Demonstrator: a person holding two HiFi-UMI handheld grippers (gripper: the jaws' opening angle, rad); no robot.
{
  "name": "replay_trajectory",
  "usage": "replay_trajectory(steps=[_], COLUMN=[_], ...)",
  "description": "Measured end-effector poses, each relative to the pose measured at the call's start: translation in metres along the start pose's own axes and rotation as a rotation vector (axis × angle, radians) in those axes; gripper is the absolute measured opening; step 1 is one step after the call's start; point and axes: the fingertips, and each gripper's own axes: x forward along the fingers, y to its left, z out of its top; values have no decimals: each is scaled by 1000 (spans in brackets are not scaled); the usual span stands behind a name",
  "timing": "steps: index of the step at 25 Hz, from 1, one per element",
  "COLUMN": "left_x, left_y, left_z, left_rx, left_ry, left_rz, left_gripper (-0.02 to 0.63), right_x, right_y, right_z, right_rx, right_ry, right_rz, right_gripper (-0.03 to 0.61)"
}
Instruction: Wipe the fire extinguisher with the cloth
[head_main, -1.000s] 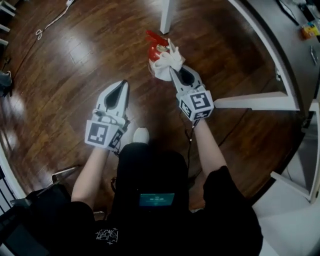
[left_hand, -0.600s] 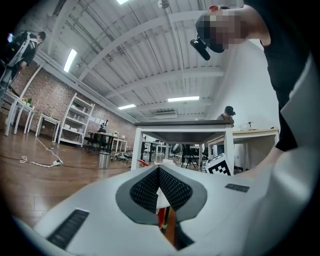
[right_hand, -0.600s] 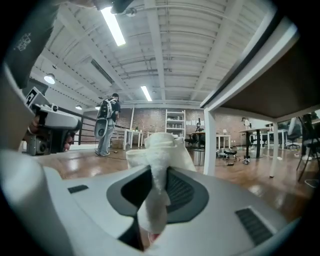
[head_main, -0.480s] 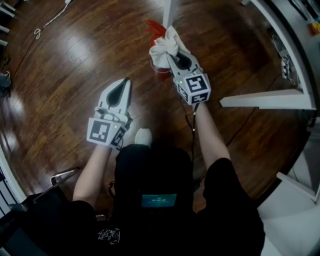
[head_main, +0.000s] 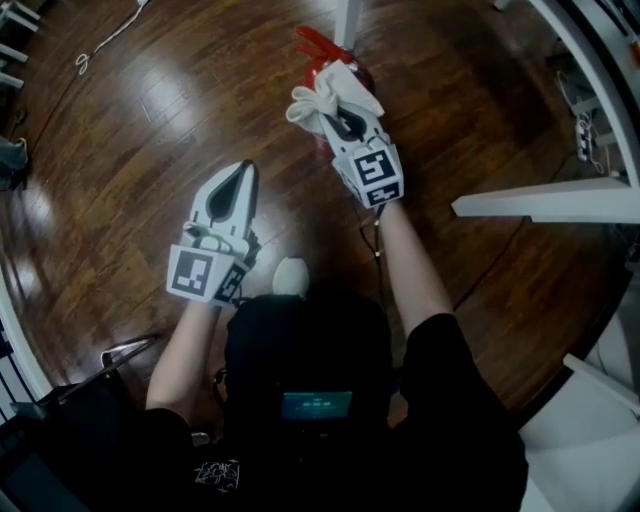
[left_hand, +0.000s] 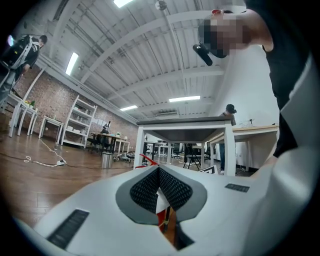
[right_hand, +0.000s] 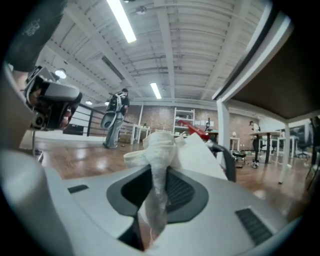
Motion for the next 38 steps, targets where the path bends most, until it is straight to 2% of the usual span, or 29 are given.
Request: replay_trajectory(steps=[3, 7, 11, 14, 17, 22, 25, 28, 33, 35, 38], left_x=[-6, -10, -12, -16, -21, -23, -20, -21, -27, -28, -30], left_y=[1, 1, -5, -6, -6, -9, -15, -20, -20, -19, -15], left_z=[-3, -4, -2, -1, -1, 1, 1, 1, 1, 1, 1], left_rx=[-6, -10, -10, -10, -7, -4, -6, -10, -20, -14, -11], left_ry=[-1, -3, -11, -20, -21, -35, -50, -49, -35, -32, -35], left_rz=[12, 15, 4, 9, 13, 9, 4, 3, 8, 9, 16], left_gripper=[2, 2, 2, 2, 2, 2, 2, 2, 2, 2, 2], right_x=[21, 38, 39, 34, 24, -11, -35, -50, -47, -48, -54], right_y=[23, 34, 35, 30, 28, 21, -3, -38, -86, -101, -118], right_z=[-48, -92, -139, -147, -118, -6, 47, 75, 51, 26, -16], right_rx=[-116, -190, -177, -156, -142, -125, -122, -107, -45, 35, 211], right_ry=[146, 271, 399, 430, 352, 60, -68, -141, -99, -69, -49], right_rz=[69, 100, 117, 108, 94, 58, -15, -106, -222, -254, -304], right_gripper=[95, 94, 94, 94, 94, 95, 95, 95, 95, 95, 94])
